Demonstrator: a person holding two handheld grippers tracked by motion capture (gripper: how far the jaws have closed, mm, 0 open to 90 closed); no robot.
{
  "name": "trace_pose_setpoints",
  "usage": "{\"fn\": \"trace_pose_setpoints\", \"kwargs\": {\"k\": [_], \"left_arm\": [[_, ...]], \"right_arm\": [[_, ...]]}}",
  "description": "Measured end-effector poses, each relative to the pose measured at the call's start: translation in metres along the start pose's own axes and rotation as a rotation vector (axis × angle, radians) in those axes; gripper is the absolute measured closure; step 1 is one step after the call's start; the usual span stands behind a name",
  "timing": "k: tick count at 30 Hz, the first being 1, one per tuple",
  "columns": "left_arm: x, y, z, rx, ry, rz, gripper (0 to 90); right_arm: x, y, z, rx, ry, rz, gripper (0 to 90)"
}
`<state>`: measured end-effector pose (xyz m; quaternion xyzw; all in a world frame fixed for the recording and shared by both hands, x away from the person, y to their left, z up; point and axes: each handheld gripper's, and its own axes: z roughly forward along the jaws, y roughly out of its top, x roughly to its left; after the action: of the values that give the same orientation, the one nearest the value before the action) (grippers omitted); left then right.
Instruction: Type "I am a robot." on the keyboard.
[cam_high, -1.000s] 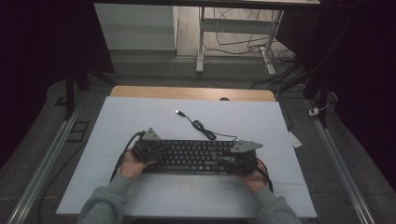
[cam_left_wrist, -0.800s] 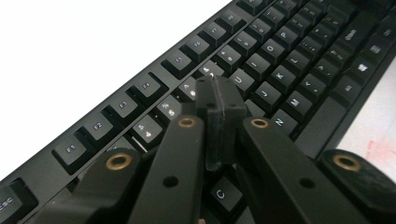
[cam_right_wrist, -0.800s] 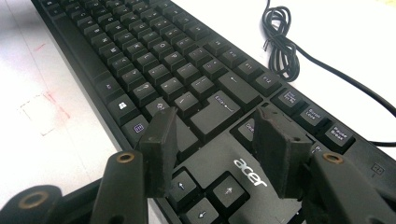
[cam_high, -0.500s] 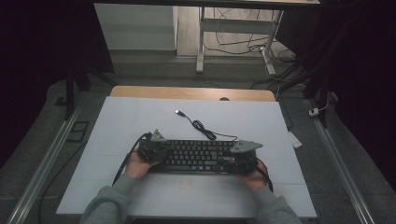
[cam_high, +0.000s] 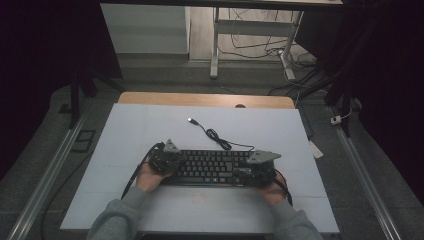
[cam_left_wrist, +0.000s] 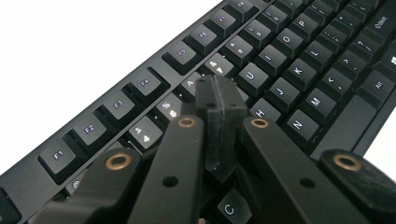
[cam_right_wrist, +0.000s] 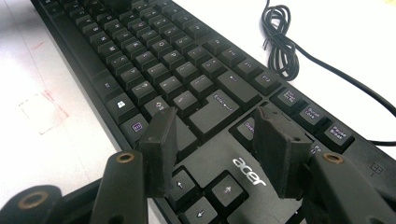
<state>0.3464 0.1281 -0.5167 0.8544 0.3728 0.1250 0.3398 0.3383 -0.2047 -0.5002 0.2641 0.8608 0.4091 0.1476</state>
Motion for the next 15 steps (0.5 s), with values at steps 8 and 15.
{"fn": "trace_pose_setpoints", "kwargs": {"k": [8, 15], "left_arm": [[0.000, 0.000, 0.002, 0.010, -0.002, 0.006, 88.8], [0.002, 0.000, -0.013, -0.048, 0.010, -0.007, 88.8]], "right_arm": [[0.000, 0.000, 0.000, 0.002, 0.001, -0.002, 50.2], [0.000, 0.000, -0.001, -0.003, 0.000, -0.003, 50.2]]}}
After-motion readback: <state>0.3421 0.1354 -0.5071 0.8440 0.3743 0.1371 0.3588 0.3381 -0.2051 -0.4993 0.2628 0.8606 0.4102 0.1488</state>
